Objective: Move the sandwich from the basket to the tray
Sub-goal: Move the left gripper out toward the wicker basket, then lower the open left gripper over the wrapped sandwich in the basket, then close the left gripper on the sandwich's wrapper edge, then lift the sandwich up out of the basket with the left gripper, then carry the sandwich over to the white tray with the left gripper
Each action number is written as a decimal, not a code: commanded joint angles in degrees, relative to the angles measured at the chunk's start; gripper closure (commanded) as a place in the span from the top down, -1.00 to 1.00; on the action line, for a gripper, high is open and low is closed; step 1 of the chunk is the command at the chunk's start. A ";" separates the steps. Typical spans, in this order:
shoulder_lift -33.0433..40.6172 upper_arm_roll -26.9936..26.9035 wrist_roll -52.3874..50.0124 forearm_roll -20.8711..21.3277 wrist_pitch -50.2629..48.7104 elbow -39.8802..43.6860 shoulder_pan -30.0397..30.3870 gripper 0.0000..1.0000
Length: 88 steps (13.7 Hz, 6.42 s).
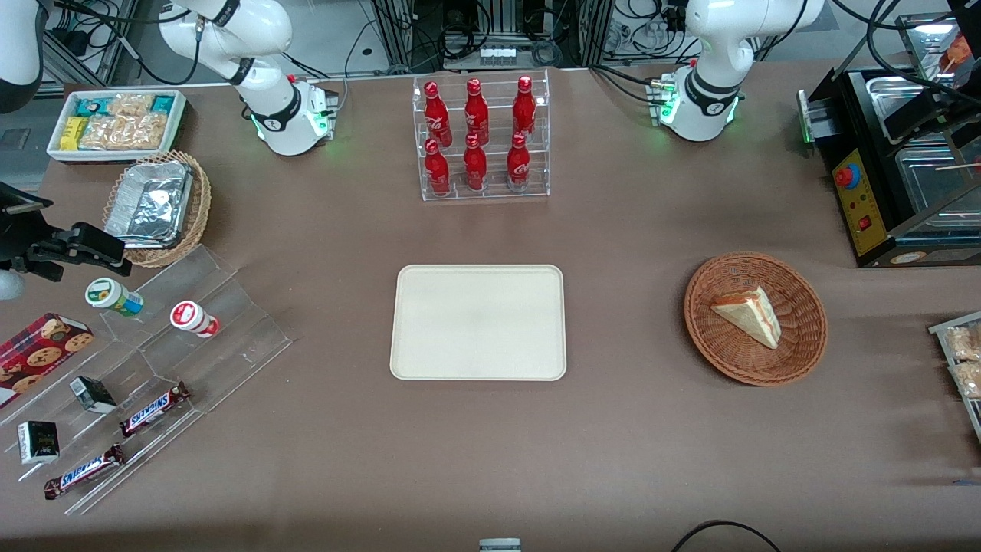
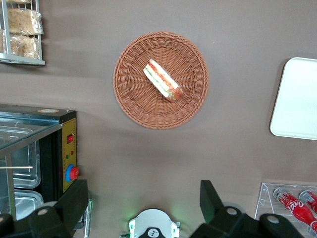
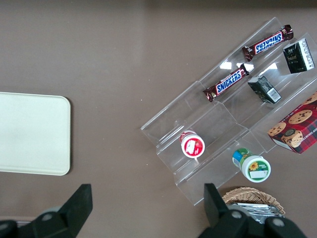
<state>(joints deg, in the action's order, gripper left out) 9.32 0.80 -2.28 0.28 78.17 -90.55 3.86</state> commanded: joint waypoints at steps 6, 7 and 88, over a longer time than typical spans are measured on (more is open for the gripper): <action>-4.39 0.16 -2.02 -0.19 -1.62 -1.81 0.53 1.00; -4.66 -0.01 -2.03 -0.62 -0.05 -4.00 1.23 1.00; -40.95 0.25 -47.55 -0.54 34.58 5.73 -41.12 -0.87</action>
<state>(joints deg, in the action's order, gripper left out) -28.28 1.85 -49.04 -1.98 111.11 -87.57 -34.98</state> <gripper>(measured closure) 0.855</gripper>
